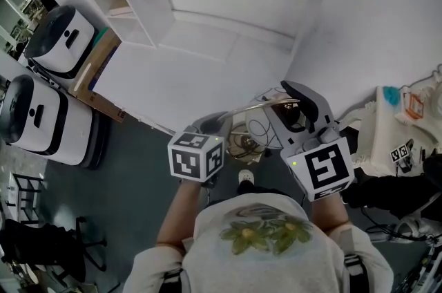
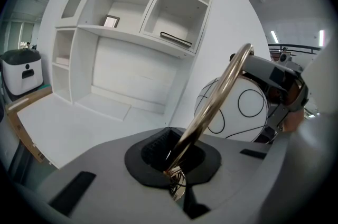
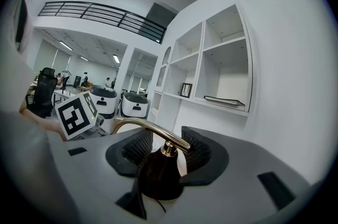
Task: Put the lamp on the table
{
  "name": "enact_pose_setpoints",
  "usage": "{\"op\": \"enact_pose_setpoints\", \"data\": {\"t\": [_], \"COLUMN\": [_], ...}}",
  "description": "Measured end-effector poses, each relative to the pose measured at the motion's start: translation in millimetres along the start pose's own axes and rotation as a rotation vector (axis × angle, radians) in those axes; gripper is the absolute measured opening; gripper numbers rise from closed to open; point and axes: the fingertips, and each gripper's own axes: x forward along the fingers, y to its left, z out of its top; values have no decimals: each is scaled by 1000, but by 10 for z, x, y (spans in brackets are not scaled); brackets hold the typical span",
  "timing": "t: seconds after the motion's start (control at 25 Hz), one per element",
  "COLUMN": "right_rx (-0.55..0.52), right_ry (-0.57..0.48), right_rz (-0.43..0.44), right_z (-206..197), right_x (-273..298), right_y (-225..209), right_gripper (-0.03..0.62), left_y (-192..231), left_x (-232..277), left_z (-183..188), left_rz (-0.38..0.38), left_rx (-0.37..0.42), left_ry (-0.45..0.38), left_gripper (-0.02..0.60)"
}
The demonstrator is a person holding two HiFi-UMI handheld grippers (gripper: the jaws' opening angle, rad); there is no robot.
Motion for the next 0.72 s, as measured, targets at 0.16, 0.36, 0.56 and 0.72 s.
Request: {"op": "enact_pose_setpoints", "data": {"t": [0.16,0.36,0.56,0.72], "right_rx": [-1,0,-3,-4], "right_ry": [9,17,22,24], "right_rz": [20,32,35,36], "right_z": [-52,-117,-173,-218], "right_x": [138,270,382,457], "right_y": [-67,-189,-325,-419], "right_gripper": [186,186,186,186], "left_y": [84,146,189,221], "left_x": [104,256,420,538], "left_z": [33,92,156,203], "left_rz": [6,12,12,16], "left_rx": [-13,-23,-27,-30], "left_ry": [7,13,18,17], "left_gripper": [26,26,26,26]}}
